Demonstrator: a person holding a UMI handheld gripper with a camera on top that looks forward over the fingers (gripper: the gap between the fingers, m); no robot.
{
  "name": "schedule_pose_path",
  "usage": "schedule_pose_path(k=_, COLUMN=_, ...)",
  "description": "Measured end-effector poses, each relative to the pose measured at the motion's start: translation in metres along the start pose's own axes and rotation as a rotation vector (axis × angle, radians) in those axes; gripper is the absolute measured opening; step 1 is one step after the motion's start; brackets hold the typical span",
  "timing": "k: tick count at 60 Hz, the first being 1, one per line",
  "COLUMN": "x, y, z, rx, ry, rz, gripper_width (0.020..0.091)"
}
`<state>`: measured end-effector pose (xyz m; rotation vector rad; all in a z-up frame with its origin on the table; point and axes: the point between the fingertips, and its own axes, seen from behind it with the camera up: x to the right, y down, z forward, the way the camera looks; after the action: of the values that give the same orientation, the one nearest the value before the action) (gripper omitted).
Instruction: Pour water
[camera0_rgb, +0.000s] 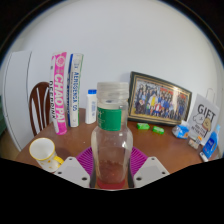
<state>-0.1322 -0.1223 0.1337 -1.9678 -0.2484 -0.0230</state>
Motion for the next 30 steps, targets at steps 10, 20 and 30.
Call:
schedule_pose_path(k=10, x=0.005, y=0.045, z=0.026, rx=-0.013, ry=-0.024, rz=0.097, gripper_width=0.0433)
schedule_pose_path(k=20, x=0.008, y=0.069, z=0.037, rx=0.009, ry=-0.019, rz=0.129, gripper_width=0.0447)
schedule_pose_path(k=30, x=0.009, y=0.067, z=0.035, rx=0.053, ry=0.000, rz=0.140, gripper_width=0.0523)
